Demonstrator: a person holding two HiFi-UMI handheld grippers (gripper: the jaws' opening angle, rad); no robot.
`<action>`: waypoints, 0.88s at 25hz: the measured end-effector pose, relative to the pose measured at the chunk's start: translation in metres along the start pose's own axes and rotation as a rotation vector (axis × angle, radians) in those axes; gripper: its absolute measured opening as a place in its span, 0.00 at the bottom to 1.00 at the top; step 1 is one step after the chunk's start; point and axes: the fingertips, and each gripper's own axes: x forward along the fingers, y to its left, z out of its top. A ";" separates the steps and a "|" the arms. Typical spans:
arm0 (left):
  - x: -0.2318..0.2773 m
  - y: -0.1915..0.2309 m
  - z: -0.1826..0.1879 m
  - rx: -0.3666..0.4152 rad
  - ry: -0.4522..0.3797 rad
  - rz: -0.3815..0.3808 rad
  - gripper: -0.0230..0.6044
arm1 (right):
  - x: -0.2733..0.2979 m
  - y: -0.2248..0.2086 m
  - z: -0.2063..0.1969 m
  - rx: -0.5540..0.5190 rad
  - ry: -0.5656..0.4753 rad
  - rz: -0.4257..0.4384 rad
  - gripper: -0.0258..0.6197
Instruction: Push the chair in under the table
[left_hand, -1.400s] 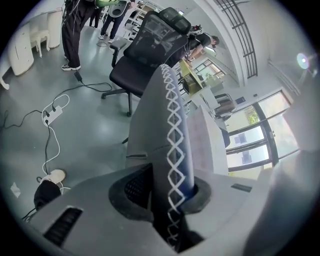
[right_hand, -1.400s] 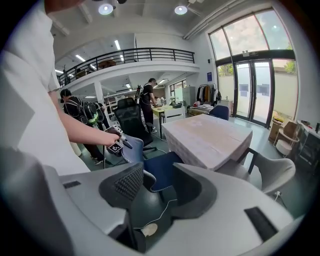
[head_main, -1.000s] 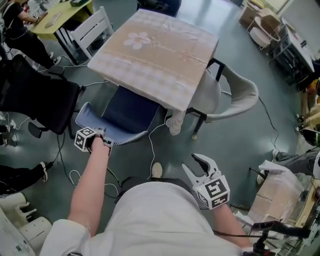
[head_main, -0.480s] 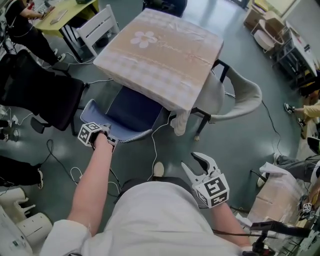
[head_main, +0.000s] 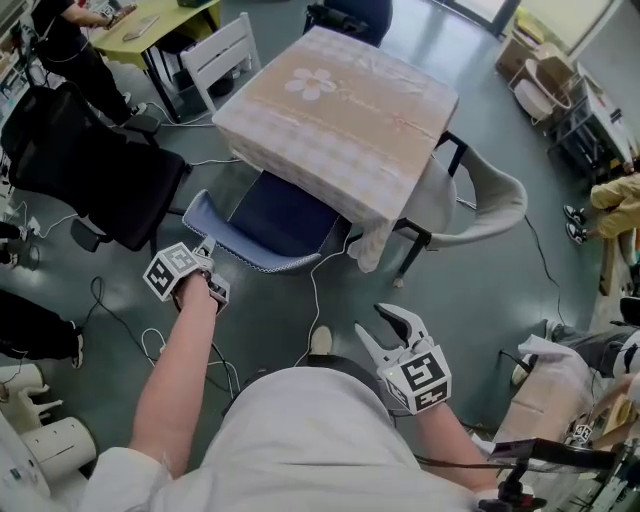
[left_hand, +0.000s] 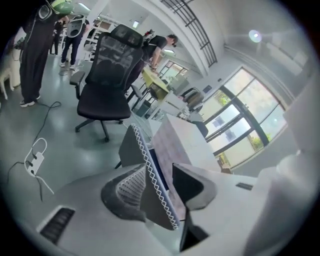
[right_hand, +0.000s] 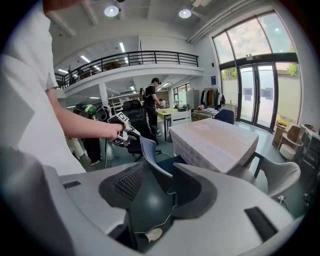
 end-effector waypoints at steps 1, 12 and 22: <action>-0.012 0.000 0.003 0.021 -0.013 -0.034 0.32 | 0.002 0.009 0.002 -0.007 -0.005 0.007 0.34; -0.163 0.021 0.004 0.365 -0.057 -0.306 0.20 | 0.029 0.127 0.024 -0.100 -0.024 0.088 0.22; -0.291 0.021 -0.035 0.725 0.003 -0.573 0.05 | 0.024 0.224 0.033 -0.152 -0.048 0.107 0.08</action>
